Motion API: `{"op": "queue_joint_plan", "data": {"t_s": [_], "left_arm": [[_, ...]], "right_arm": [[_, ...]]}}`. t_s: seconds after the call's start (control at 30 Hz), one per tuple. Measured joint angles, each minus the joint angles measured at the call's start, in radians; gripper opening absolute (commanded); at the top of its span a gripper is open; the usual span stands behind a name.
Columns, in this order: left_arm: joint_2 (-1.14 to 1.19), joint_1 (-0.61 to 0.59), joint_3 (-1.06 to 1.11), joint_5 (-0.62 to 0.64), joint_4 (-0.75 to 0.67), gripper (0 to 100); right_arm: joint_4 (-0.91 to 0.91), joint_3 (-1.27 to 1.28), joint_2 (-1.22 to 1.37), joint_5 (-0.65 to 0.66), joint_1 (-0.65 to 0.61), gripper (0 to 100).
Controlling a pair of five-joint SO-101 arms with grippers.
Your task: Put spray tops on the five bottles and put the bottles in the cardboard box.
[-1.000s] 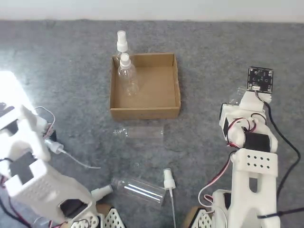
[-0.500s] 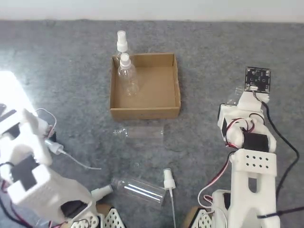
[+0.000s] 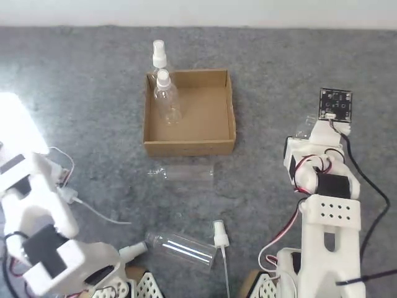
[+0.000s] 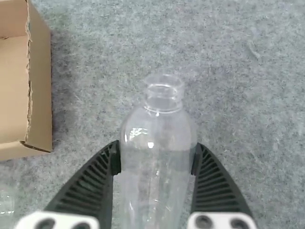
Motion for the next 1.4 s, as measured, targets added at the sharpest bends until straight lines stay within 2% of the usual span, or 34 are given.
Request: {"op": "queue_joint_plan", "data": {"t_s": [0.83,1.13,1.4], "left_arm": [[-0.163,0.021,0.000,0.000,-0.003,1],[-0.276,0.021,0.083,0.000,-0.003,1],[-0.384,0.026,0.170,0.002,-0.038,1]], "right_arm": [[0.000,0.000,0.000,0.000,-0.009,8.0],[0.000,0.000,0.000,0.000,-0.009,8.0],[0.038,0.040,-0.193,0.000,-0.009,8.4]]}}
